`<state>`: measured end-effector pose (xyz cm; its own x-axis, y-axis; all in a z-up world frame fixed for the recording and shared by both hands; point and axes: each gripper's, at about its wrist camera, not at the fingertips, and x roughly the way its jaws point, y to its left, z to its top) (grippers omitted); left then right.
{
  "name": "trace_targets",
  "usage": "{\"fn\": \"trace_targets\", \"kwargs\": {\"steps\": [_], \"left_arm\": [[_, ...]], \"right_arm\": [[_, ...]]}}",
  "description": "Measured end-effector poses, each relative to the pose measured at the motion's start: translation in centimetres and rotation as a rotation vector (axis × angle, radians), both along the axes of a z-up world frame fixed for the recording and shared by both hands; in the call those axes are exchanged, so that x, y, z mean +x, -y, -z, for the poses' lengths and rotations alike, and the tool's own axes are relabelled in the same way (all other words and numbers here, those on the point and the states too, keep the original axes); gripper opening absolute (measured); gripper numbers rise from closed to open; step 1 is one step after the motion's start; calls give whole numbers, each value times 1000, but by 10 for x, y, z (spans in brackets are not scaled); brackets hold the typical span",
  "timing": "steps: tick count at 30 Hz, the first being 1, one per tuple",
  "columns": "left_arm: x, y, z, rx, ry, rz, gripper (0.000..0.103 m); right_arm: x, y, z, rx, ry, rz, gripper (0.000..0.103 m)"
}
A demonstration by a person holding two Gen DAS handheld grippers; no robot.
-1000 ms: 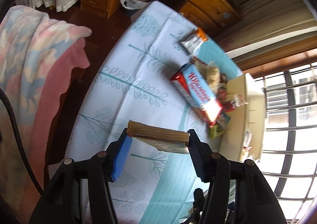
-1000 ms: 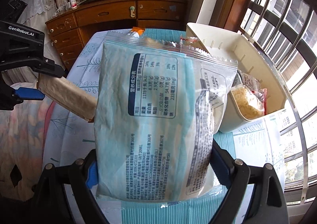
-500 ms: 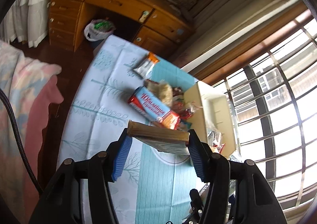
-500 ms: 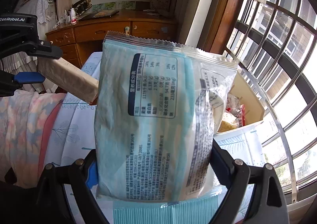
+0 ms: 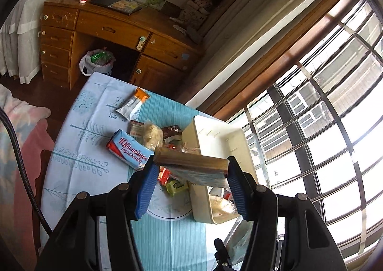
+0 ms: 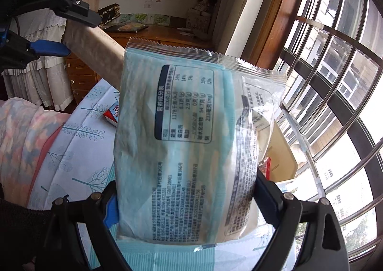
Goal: Organize snacks
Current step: 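Lift both held packets and carry them over the white tray, then open both grippers to drop the packets into the white tray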
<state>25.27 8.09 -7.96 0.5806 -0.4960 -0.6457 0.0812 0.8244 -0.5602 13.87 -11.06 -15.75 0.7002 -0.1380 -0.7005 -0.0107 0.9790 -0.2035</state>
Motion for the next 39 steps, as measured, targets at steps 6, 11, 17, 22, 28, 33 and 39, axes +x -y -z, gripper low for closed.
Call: {"fn": "trace_targets", "kwargs": {"steps": [6, 11, 17, 22, 28, 33, 39], "left_arm": [[5, 45, -12, 16, 38, 5, 55], [12, 84, -15, 39, 57, 18, 55], [21, 126, -4, 44, 42, 20, 55], [31, 159, 6, 66, 30, 18, 55], [49, 189, 22, 93, -11, 11, 55], [63, 210, 32, 139, -30, 24, 54], [74, 228, 39, 151, -49, 41, 72]], "right_arm": [[7, 35, -2, -9, 14, -26, 91], [15, 62, 0, -22, 5, -59, 91], [28, 100, 5, -18, -14, -91, 91], [38, 127, 11, -25, -30, -120, 91], [55, 156, 22, -2, -72, -113, 92], [69, 171, 34, 14, -101, -102, 92], [85, 191, 45, 74, -136, -71, 93]]}}
